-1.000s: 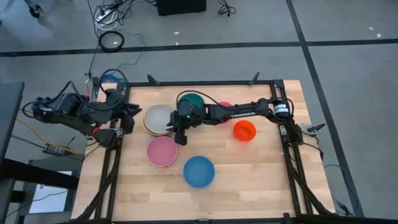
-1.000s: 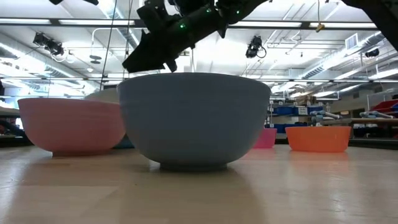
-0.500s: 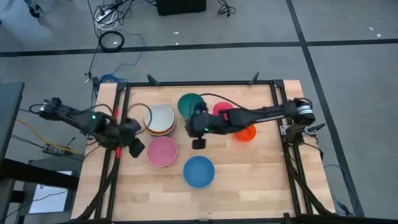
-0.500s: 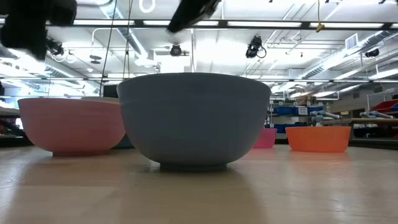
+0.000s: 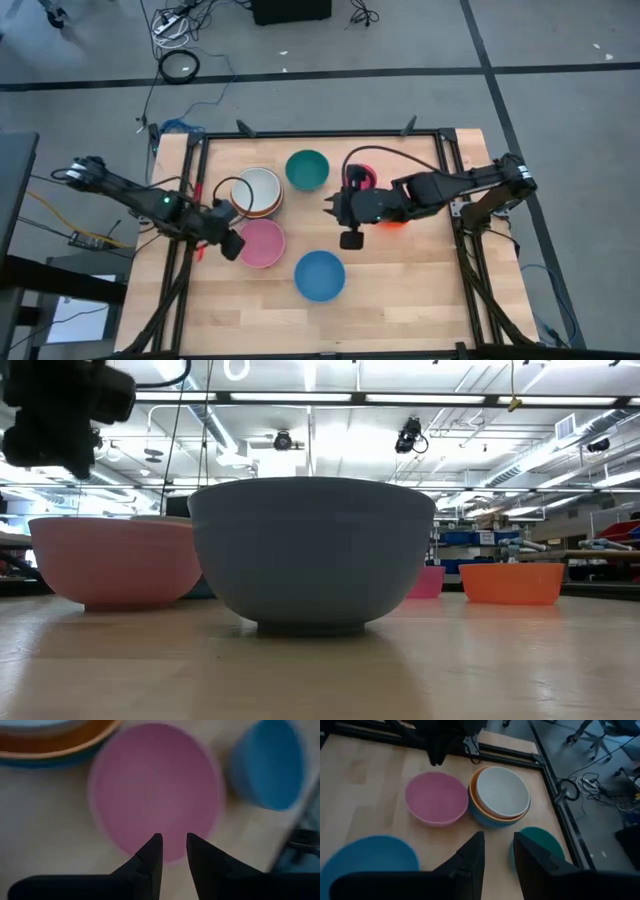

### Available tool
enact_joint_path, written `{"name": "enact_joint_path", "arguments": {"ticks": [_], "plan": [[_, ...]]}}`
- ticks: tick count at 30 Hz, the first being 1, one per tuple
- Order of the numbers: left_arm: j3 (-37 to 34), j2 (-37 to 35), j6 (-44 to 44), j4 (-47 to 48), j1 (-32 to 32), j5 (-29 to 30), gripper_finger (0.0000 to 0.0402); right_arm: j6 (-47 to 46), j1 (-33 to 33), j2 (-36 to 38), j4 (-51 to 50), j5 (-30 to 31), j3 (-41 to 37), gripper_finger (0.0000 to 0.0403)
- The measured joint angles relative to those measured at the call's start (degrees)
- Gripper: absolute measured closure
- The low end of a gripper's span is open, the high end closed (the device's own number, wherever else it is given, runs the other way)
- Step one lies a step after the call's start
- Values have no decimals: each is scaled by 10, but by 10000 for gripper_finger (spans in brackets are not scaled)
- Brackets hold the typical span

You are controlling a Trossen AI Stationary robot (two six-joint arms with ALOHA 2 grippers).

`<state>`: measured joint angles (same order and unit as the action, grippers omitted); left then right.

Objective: Nest bowls inside each other
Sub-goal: Stack the pink bowl on top of the white bowl

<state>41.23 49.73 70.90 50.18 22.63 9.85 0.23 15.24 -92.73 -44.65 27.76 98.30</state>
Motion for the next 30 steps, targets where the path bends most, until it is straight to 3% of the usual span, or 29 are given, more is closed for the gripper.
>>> {"name": "enact_joint_path", "arguments": {"ticks": [6, 30], "plan": [[0, 41, 16, 63, 0, 24, 305, -19, 11, -4, -12, 0, 0, 312], [0, 135, 12, 45, 0, 44, 305, -36, 16, -5, -23, -1, -1, 314]]}}
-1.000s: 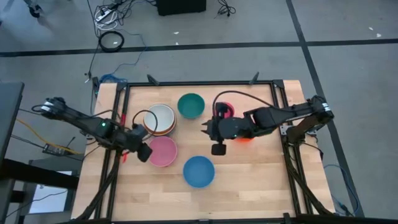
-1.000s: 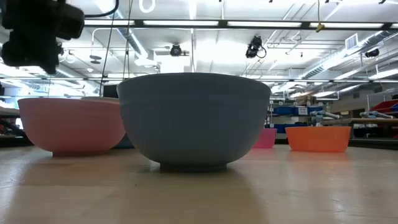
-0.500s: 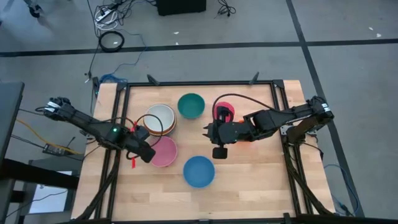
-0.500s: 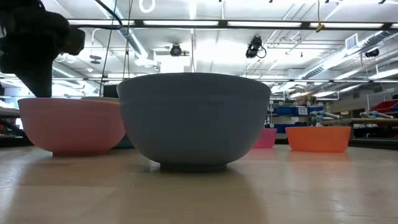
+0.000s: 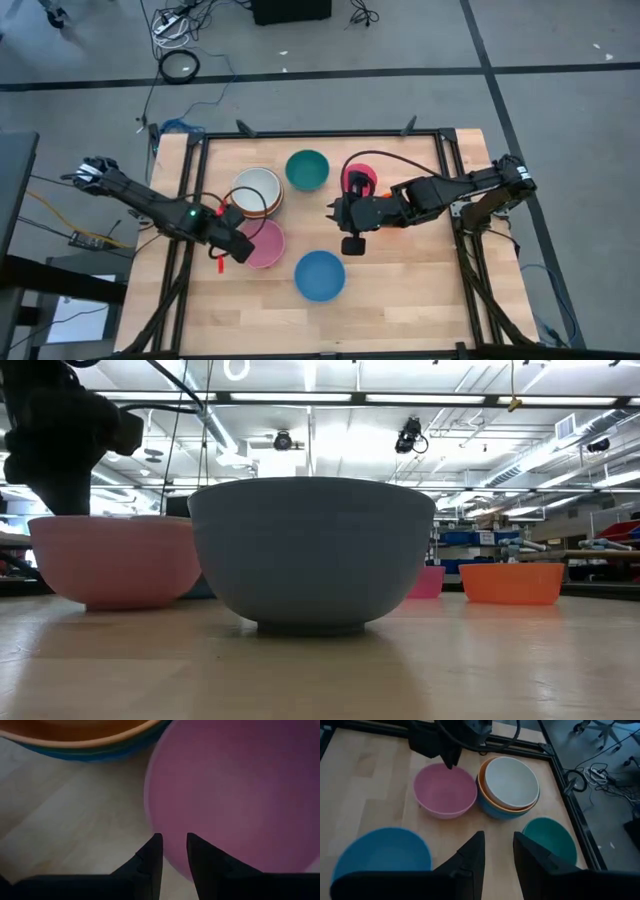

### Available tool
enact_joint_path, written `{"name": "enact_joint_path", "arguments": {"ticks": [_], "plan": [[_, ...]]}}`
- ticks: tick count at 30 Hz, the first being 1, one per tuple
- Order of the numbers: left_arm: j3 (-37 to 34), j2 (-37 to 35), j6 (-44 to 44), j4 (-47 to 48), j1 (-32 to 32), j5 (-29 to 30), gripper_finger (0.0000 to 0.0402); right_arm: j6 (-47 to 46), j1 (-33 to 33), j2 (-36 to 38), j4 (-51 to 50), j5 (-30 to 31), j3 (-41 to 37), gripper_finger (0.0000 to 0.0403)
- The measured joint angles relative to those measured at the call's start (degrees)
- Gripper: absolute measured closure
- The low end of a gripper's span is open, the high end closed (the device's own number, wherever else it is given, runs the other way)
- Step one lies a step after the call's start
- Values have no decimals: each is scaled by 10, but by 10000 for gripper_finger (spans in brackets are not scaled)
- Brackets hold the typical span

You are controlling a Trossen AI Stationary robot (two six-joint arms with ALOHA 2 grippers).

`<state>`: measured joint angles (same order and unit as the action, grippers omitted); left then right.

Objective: Nest bowls inside each other
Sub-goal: Stack the pink bowl on top of the white bowl

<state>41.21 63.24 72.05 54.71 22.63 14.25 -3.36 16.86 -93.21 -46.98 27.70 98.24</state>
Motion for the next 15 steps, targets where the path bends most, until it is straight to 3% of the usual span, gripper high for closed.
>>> {"name": "enact_joint_path", "arguments": {"ticks": [15], "plan": [[0, 58, 2, 0, 0, 10, 305, 0, 4, 0, -1, 0, 0, 316]]}}
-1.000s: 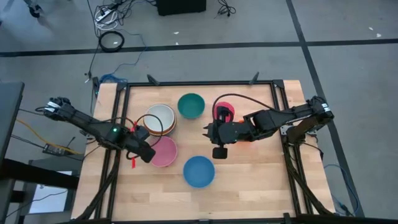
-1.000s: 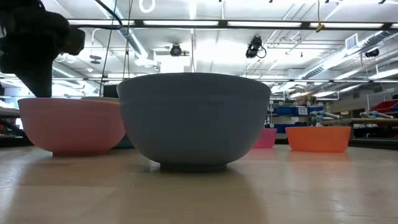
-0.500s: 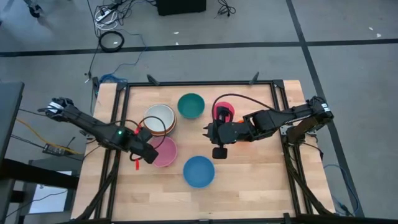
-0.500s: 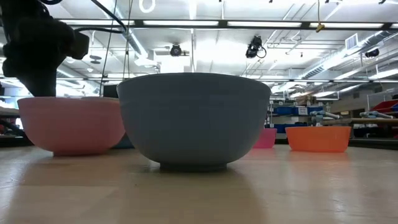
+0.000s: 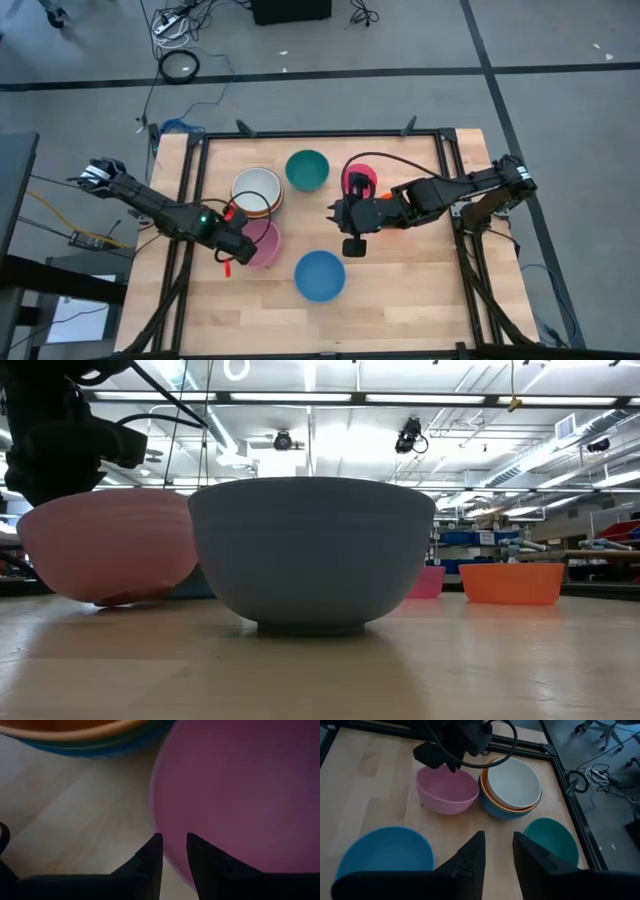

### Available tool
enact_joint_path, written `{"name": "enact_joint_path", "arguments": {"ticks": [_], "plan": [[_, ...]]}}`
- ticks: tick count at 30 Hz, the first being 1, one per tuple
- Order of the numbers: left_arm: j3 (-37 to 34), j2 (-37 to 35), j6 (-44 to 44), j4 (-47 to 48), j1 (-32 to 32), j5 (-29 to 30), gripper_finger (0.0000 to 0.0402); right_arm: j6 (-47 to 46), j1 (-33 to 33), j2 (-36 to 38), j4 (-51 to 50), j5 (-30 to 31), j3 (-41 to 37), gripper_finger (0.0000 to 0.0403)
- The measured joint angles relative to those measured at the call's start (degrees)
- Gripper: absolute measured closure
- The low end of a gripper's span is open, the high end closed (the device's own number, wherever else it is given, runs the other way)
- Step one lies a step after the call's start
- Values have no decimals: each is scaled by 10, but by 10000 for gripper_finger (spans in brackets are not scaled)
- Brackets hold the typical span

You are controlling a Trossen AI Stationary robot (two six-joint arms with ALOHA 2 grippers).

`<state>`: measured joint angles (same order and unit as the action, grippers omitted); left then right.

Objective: Nest bowls inside each other
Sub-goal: Stack the pink bowl on top of the white bowl

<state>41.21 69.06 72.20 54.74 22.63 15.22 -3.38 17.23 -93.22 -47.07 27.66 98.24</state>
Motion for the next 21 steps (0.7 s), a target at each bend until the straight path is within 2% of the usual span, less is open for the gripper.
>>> {"name": "enact_joint_path", "arguments": {"ticks": [17, 19, 21], "plan": [[0, 0, 0, -18, 0, 6, 306, -1, 0, 0, 2, 0, 0, 316], [0, 0, -1, -17, 0, 4, 318, -1, 0, 0, 2, 0, 0, 316], [0, 0, 0, -16, 0, 4, 349, -1, 0, 0, 2, 0, 0, 316]]}}
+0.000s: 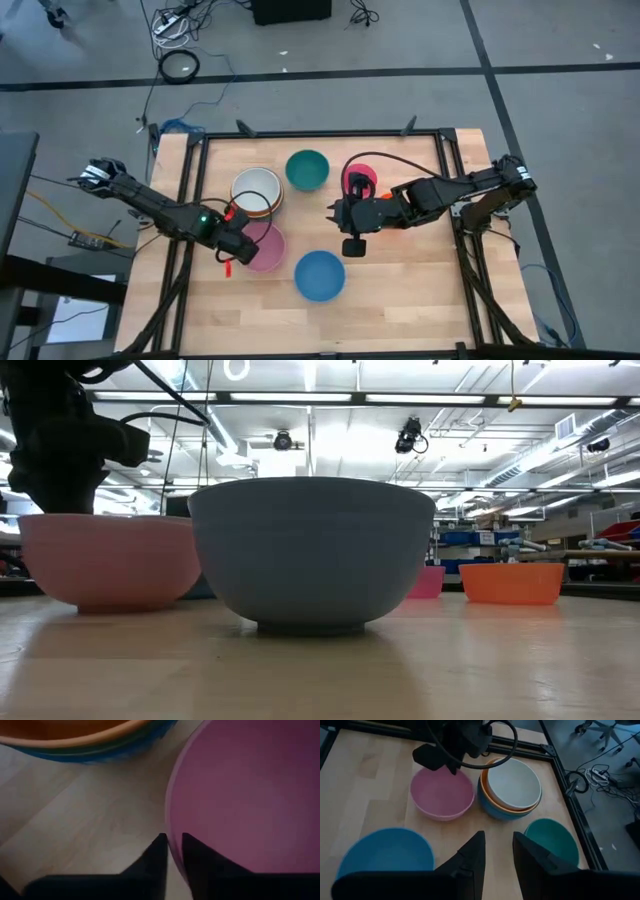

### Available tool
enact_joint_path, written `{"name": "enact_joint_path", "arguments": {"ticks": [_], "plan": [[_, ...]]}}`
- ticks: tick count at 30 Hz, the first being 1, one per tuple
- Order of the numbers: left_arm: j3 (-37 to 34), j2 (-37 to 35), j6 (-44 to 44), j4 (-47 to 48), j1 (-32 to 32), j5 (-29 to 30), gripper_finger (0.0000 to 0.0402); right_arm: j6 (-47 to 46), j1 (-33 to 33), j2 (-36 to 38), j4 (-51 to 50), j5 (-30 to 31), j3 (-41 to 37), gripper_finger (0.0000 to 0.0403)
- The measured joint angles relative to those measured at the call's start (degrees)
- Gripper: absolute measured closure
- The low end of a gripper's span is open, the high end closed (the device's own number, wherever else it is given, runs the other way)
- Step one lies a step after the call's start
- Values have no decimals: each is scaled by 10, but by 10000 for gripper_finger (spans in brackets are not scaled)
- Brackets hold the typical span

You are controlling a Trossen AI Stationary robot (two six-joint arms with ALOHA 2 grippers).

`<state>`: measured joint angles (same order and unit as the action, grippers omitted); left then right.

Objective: Nest bowls inside each other
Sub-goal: Stack the pink bowl on top of the white bowl

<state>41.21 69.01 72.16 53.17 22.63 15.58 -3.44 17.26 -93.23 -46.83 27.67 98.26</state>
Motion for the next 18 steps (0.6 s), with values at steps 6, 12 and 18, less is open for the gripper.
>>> {"name": "enact_joint_path", "arguments": {"ticks": [6, 12, 18], "plan": [[1, 0, -5, 1, 0, 0, 392, 0, 2, 0, 0, 0, 0, 316], [19, -11, -29, -13, 2, 25, 393, 0, 3, 0, 0, 3, 0, 316], [127, -32, -80, 38, 3, 102, 394, 0, 3, 0, 0, 11, 0, 316]]}}
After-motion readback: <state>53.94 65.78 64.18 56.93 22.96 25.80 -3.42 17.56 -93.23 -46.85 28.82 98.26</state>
